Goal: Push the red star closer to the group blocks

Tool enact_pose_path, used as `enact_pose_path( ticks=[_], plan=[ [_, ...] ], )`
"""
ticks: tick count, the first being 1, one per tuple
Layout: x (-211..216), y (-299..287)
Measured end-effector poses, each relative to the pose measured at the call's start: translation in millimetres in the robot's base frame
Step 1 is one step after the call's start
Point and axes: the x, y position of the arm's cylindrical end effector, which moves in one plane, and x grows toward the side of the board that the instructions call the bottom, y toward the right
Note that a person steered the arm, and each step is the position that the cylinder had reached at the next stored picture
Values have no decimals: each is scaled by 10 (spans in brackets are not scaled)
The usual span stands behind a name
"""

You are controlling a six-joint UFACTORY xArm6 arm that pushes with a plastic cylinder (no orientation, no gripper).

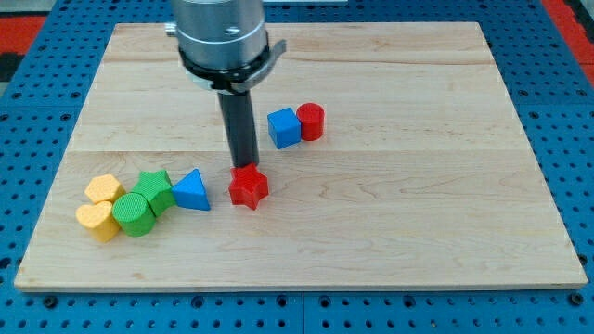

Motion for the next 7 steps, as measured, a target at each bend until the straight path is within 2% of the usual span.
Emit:
enact_pose_path(
  ticks=[3, 5, 6, 7],
  plan=[
    [575, 116],
    [1113, 732],
    [1230, 805],
    [1090, 700]
  ],
)
